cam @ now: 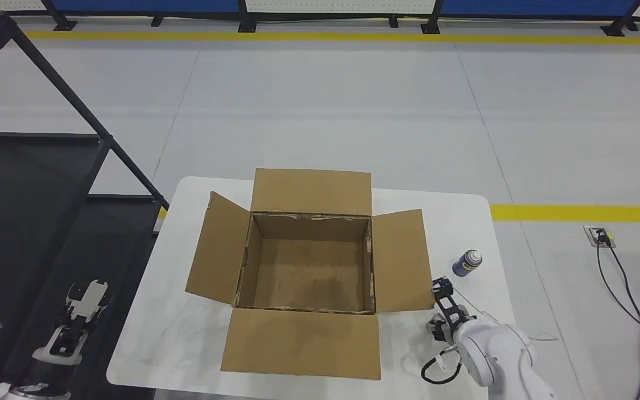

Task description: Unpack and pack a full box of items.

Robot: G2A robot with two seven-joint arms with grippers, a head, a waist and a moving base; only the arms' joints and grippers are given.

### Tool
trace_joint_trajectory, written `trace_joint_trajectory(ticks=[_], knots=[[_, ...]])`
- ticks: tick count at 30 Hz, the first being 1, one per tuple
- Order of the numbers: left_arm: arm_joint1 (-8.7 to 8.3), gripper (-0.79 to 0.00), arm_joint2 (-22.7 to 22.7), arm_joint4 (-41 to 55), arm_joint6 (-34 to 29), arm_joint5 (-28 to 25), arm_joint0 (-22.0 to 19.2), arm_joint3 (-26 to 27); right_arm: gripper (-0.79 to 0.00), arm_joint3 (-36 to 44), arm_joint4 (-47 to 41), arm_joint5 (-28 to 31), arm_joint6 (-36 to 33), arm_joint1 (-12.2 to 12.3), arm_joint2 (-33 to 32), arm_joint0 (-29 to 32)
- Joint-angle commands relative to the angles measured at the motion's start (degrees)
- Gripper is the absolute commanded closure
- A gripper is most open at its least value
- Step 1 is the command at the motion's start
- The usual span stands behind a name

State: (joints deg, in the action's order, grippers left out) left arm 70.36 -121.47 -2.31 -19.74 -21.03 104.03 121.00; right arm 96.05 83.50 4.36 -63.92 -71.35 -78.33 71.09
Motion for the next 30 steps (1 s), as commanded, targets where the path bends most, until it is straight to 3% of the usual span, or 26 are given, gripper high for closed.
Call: trace_joint_trajectory(ticks=[1,11,15,17,18,19,20,25,30], knots=[[0.0,-0.785,0.0,0.0,0.0,0.0,0.0,0.0,-0.36,-0.51,0.01,0.13,0.08,-0.05,0.34,-0.45],[0.0,-0.785,0.0,0.0,0.0,0.0,0.0,0.0,-0.215,-2.27,-0.22,0.31,-0.52,-0.25,1.36,-2.17],[0.0,-0.785,0.0,0.0,0.0,0.0,0.0,0.0,-0.277,-2.92,-0.64,-0.3,-1.45,-0.32,1.3,-2.9],[0.0,-0.785,0.0,0.0,0.0,0.0,0.0,0.0,-0.265,-3.28,-0.74,-0.58,-1.8,-0.36,1.32,-3.22],[0.0,-0.785,0.0,0.0,0.0,0.0,0.0,0.0,-0.24,-3.43,-0.82,-0.73,-1.97,-0.38,1.36,-3.44],[0.0,-0.785,0.0,0.0,0.0,0.0,0.0,0.0,-0.034,-3.61,-0.85,-0.69,-2.06,-0.4,1.41,-3.63],[0.0,-0.785,0.0,0.0,0.0,0.0,0.0,0.0,0.0,-3.76,-1.22,-0.87,-1.94,-0.42,1.25,-3.84],[0.0,-0.785,0.0,0.0,0.0,0.0,0.0,0.0,0.0,-3.81,-3.83,-3.13,1.14,-0.34,-1.53,-3.65],[0.0,-0.785,0.0,0.0,0.0,0.0,0.0,0.0,0.0,-1.51,-10.34,-4.16,8.63,-0.11,-6.78,-0.63]])
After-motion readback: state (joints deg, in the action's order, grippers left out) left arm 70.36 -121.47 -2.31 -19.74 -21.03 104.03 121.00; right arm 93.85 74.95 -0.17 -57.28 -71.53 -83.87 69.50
